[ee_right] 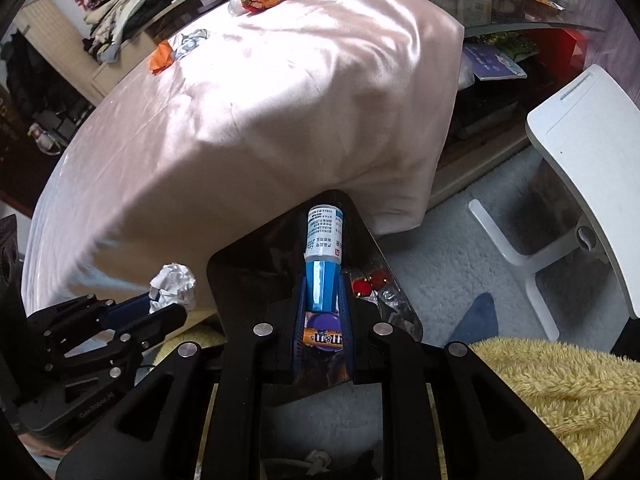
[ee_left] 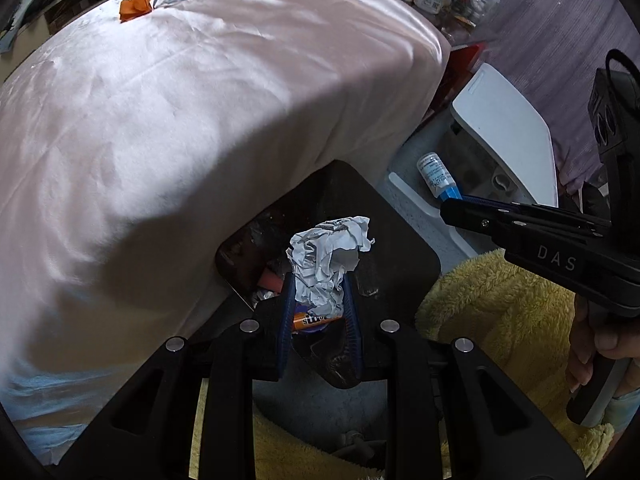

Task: Collect trash
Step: 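Lower the foil and blue-capped bottle into the bin and open both grippers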

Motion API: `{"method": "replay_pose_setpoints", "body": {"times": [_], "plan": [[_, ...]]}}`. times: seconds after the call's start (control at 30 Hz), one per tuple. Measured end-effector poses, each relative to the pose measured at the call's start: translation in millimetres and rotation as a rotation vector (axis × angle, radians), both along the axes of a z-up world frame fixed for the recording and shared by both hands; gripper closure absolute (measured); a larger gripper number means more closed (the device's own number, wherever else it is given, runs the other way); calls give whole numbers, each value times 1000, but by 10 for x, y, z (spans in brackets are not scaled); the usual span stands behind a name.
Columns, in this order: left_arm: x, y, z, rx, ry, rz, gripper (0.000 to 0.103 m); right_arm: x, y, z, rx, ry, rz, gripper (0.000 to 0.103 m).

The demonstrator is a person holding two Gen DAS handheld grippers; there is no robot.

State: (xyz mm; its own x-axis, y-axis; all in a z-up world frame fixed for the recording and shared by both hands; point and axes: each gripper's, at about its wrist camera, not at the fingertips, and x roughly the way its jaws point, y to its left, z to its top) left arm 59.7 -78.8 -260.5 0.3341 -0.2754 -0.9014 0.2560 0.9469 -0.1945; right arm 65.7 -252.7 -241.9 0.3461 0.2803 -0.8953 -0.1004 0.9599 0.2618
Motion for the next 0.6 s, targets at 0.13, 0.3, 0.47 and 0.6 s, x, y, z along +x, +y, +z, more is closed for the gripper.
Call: {"method": "replay_pose_setpoints", "body": {"times": [0.13,0.3,0.47,0.6], "plan": [[39,-60,-91,-1,25,-9,81,3,14,-84,5,29,5,86],[91,-57,-130,-14,45,-11,76,45,24,-101,15,41,12,84],[117,-52,-130,-3,49,-6,69,97,13,-125,-6,54,-5,81],[110,10,-81,4,40,4,63,118,-35,-135,-8,59,-20,69]]}}
